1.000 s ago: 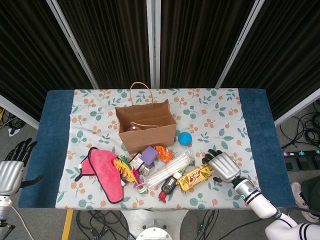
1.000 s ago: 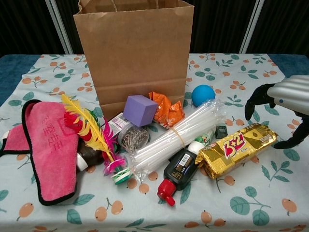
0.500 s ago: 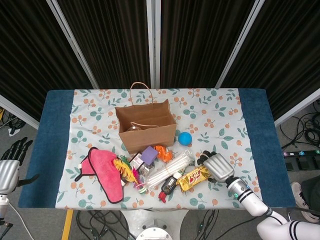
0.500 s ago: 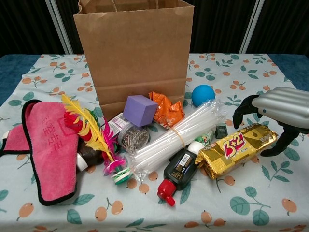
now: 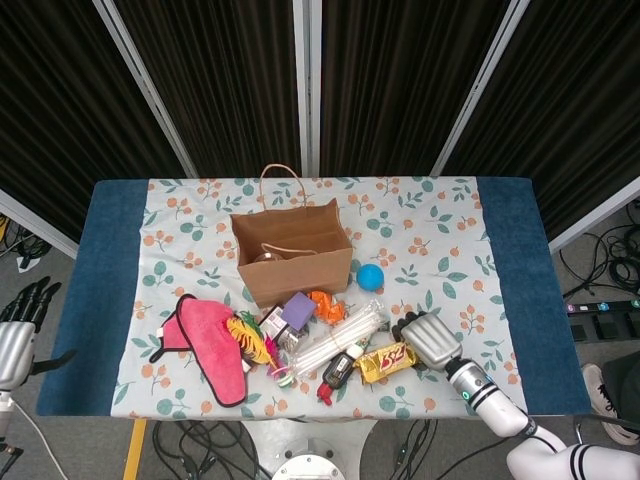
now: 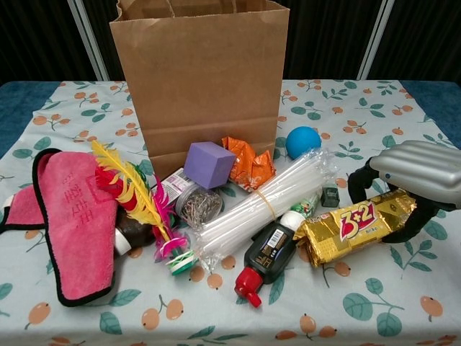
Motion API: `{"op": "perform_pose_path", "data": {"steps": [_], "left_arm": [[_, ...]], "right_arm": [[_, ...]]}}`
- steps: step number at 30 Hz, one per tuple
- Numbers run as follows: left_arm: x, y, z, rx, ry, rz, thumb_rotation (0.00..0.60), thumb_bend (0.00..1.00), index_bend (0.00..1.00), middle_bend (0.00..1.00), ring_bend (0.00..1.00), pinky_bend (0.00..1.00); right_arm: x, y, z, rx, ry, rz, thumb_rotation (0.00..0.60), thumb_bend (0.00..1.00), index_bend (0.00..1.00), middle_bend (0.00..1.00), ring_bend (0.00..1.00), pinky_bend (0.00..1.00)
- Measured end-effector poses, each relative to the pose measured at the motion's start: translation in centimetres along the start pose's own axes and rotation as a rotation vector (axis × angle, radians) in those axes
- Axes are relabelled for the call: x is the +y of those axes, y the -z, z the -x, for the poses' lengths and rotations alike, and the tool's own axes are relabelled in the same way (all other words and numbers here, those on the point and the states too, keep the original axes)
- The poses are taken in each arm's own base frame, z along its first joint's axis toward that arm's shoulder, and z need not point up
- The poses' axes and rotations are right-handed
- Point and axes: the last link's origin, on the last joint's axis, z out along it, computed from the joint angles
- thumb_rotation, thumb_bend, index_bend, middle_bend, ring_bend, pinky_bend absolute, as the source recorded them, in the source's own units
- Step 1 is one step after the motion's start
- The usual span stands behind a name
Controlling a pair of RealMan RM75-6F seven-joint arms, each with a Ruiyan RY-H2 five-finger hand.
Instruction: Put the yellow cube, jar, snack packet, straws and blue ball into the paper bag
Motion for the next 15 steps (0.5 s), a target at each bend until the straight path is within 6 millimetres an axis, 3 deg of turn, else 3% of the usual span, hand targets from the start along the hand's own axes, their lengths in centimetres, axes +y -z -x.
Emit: {"op": "perform_pose_path", "data": {"steps": [8, 15], "left_arm": [[0.5, 0.1, -0.2, 0.009, 0.001, 0.016, 0.6, 0.1, 0.08, 0.14, 0.06, 0.2], [1.3, -0.1, -0.2, 0.006, -0.005, 0.038, 0.6, 0.1, 0.08, 0.14, 0.06, 0.2]], "right_arm": [[0.6, 2.2, -2.4, 0.093, -0.01, 0.005, 0.6, 0.14, 0.57, 0.48, 0.39, 0.56], [1.3, 6.1, -8.1, 0.252, 0.002, 0.01, 0.6, 0.14, 0.57, 0.48, 0.39, 0.56]]}}
